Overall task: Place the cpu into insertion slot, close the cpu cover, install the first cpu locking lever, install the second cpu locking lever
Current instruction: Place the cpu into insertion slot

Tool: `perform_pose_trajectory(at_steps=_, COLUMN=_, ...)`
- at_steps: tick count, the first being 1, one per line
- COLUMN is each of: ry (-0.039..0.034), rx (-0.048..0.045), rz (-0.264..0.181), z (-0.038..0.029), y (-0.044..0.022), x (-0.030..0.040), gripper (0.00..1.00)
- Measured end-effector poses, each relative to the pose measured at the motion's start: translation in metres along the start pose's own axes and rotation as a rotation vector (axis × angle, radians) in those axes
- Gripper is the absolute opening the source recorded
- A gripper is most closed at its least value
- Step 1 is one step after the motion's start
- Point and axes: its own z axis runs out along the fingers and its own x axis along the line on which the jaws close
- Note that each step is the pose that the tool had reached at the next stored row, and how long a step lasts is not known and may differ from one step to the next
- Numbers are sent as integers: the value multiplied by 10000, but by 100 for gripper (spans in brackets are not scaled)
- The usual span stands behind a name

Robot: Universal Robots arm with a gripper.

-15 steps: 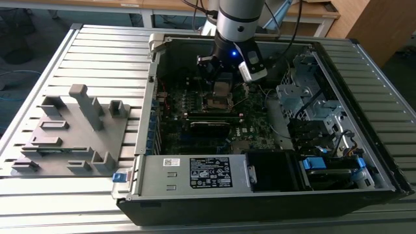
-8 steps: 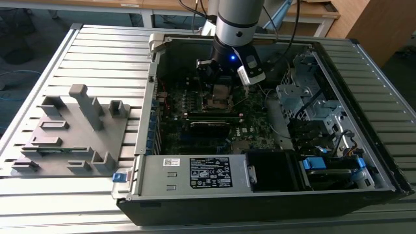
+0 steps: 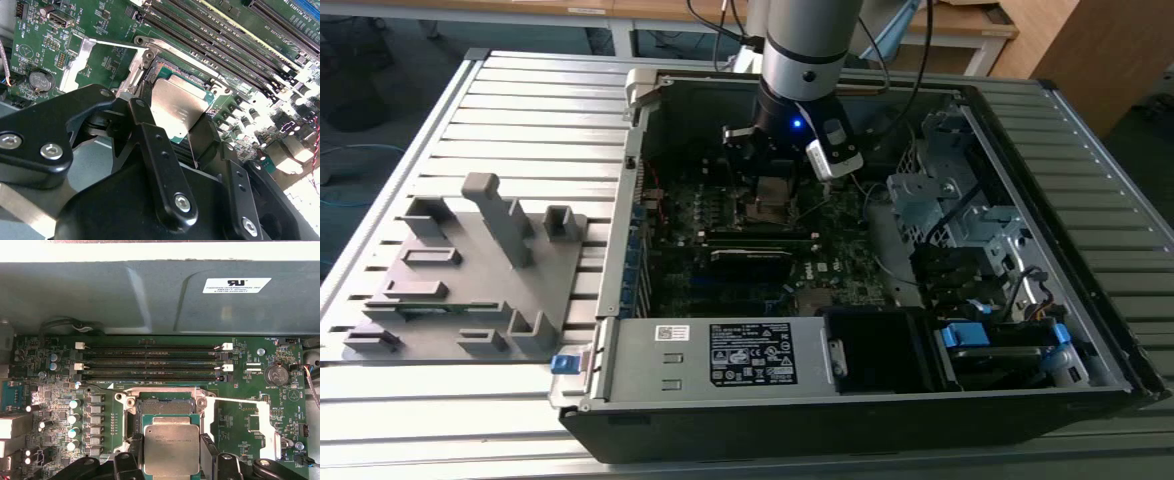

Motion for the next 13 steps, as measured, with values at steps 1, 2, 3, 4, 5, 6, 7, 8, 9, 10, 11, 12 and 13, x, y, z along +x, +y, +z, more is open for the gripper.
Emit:
perform_pose_trajectory(at_steps=1, ry=-1, rx=-1, rz=0, z=2, y=0, x=0, gripper=54)
perform_pose_trajectory(at_steps=2, ry=-3, rx=-5, rz=0, z=7, y=0, x=0, gripper=54)
perform_pose_trajectory(at_steps=3, ry=-2, rx=-4, rz=0, z=11, y=0, x=-1, gripper=54)
perform_pose_trajectory(at_steps=4, ry=0, rx=0, rz=0, z=14, y=-1, x=0, gripper=54)
perform_pose_trajectory(at_steps=5, ry=0, rx=1, rz=0, z=17, y=-2, x=0, gripper=54)
perform_pose_trajectory(at_steps=6, ry=1, rx=3, rz=0, z=17, y=-2, x=0, gripper=54)
perform_pose_trajectory(at_steps=7, ry=1, rx=2, rz=0, z=20, y=-2, x=0, gripper=54)
perform_pose_trajectory(at_steps=8, ry=-1, rx=-1, rz=0, z=24, y=-2, x=0, gripper=54)
perform_pose_trajectory(at_steps=9, ry=-2, rx=-1, rz=1, z=29, y=-1, x=2, gripper=54)
perform_pose_trajectory(at_steps=10, ry=-1, rx=0, rz=2, z=34, y=2, x=7, gripper=54)
perform_pose_trajectory(at_steps=11, ry=-1, rx=1, rz=1, z=40, y=8, x=11, gripper=54)
perform_pose_trajectory(at_steps=12, ry=-1, rx=2, rz=1, z=48, y=14, x=14, gripper=54)
perform_pose_trajectory(at_steps=13, ry=-1, rx=4, rz=1, z=58, y=22, x=16, gripper=54)
